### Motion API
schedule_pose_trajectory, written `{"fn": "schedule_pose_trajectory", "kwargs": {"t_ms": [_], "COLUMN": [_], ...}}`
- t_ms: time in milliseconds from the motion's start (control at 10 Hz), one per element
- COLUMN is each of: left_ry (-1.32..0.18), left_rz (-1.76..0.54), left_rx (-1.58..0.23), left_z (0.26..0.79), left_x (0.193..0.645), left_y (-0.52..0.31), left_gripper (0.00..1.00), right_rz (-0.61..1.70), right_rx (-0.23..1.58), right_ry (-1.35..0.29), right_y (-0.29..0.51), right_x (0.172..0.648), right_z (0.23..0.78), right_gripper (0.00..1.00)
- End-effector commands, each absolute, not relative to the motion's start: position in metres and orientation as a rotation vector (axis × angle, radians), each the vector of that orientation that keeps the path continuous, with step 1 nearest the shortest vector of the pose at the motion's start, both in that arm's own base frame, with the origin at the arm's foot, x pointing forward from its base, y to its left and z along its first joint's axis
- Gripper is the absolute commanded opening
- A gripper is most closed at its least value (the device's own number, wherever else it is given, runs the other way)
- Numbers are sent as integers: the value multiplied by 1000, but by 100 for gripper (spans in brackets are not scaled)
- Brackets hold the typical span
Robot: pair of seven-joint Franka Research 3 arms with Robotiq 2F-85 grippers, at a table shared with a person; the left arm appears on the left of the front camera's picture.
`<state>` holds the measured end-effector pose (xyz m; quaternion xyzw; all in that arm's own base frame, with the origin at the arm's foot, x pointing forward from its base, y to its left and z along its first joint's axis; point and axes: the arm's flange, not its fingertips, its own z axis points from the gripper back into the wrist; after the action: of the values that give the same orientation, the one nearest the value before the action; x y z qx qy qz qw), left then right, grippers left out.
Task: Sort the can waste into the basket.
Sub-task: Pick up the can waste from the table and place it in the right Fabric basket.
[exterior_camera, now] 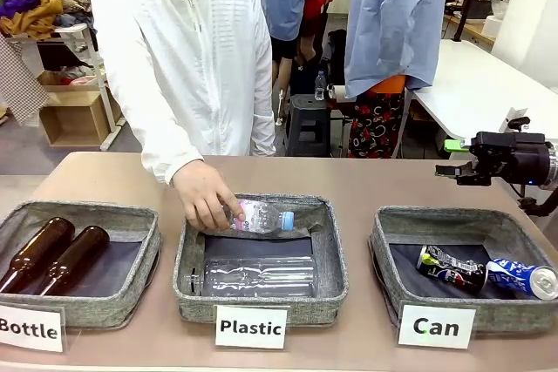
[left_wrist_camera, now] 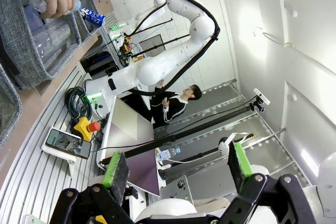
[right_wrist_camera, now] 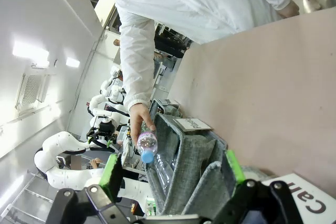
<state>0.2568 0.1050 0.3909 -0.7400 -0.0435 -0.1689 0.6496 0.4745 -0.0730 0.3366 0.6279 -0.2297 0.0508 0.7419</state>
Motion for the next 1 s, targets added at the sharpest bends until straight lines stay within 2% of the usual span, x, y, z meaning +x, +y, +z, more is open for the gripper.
{"fn": "schedule_pose_trajectory", "kwargs": {"t_ms": [0, 900], "left_ry": [-115, -115], "left_rz": [-405, -405], "left_rx": [-1691, -1691], "left_z": [392, 392], "left_x": [255, 255], "left_y": [106, 106], "left_gripper": [100, 100], "right_rz": [117, 117], "right_rx": [1366, 1366], "right_ry": [-528, -528], "right_y": [-71, -71], "right_x": [475, 475], "right_z": [339, 339], "right_gripper": [100, 100]}}
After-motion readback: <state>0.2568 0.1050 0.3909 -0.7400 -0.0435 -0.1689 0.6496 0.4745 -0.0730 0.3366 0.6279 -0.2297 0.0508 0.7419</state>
